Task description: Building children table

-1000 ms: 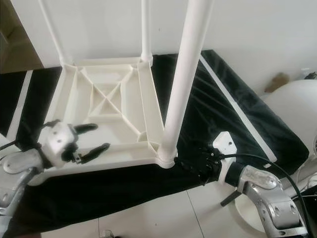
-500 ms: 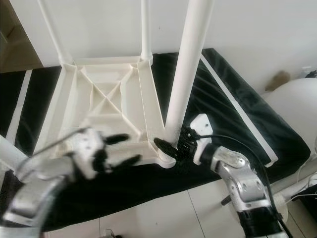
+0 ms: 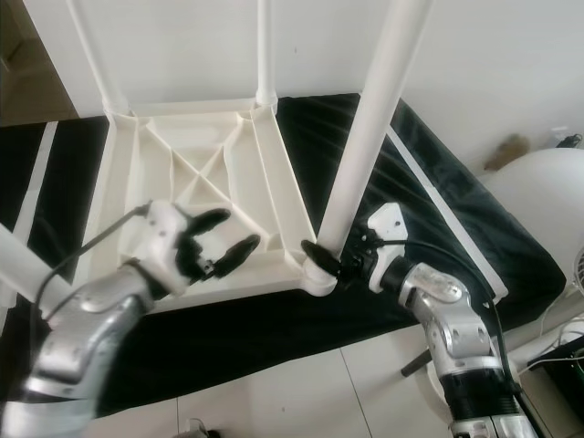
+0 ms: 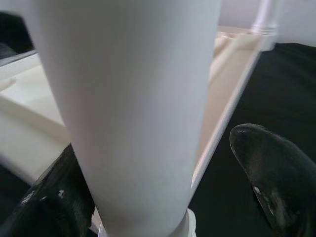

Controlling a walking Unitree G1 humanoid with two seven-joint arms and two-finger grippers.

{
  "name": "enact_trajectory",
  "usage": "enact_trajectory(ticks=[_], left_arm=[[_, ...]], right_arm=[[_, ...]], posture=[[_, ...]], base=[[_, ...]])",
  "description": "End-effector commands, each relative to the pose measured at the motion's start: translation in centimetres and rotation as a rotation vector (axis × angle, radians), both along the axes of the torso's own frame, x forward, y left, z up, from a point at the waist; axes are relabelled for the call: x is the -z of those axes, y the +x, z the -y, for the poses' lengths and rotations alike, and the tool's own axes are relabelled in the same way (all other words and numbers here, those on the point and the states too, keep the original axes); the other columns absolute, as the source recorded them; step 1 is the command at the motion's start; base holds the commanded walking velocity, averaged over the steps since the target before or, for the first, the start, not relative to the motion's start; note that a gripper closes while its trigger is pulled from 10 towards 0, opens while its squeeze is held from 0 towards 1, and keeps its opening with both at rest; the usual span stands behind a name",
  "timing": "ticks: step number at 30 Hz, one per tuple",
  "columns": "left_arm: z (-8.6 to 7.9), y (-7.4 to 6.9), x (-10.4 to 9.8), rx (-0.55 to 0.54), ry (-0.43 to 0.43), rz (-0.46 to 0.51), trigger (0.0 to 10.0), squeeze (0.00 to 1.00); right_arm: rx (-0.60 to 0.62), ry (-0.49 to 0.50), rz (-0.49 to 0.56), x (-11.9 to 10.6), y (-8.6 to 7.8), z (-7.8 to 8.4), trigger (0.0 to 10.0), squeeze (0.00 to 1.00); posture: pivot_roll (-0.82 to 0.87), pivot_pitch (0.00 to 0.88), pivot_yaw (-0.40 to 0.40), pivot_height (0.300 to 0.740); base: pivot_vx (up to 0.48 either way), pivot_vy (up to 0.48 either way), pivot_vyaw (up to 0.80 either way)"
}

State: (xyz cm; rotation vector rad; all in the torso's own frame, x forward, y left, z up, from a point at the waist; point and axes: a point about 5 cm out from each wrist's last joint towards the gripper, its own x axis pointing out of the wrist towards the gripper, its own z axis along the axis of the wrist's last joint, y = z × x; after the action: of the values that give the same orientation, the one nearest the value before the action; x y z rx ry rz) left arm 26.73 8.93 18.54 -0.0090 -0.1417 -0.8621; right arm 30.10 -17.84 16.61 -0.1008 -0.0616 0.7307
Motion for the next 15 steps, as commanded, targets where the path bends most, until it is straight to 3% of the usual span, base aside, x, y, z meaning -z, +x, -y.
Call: enact_trajectory(ticks=[1,4,6,10,15], left_arm=[[0.3,-0.4,-0.1,0.02,-0.008,-0.007,10.0,0.0],[0.5,-0.4,0.2,0.037,0.006,-0.04,10.0,0.0],[0.6,-0.7,0.1,0.078,0.052,0.021,10.0,0.0],[1.1,-1.2,0.5,0.132,0.1,0.028,10.0,0.0],[1.4,-1.5,0.9,0.155,0.08,-0.019,10.0,0.0]], right_arm=[[0.046,-0.009,0.002,0.2,0.1,0.9,10.0,0.0],[0.056,0.002,0.007,0.2,0.0,0.8,10.0,0.0],[0.044,0.015,0.001,0.6,-0.1,0.2,10.0,0.0],[0.013,0.007,-0.01,1.0,-0.1,-0.6,10.0,0.0],[0.02,-0.033,-0.002,1.1,0.6,-0.7,10.0,0.0]], posture=[[0.02,0.07,-0.047,0.74],[0.02,0.066,-0.048,0.74],[0.01,0.062,-0.042,0.74],[0.01,0.061,-0.039,0.74],[0.0,0.063,-0.036,0.74]], base=[[0.0,0.0,0.0],[0.0,0.0,0.0],[0.0,0.0,0.0],[0.0,0.0,0.0],[0.0,0.0,0.0]])
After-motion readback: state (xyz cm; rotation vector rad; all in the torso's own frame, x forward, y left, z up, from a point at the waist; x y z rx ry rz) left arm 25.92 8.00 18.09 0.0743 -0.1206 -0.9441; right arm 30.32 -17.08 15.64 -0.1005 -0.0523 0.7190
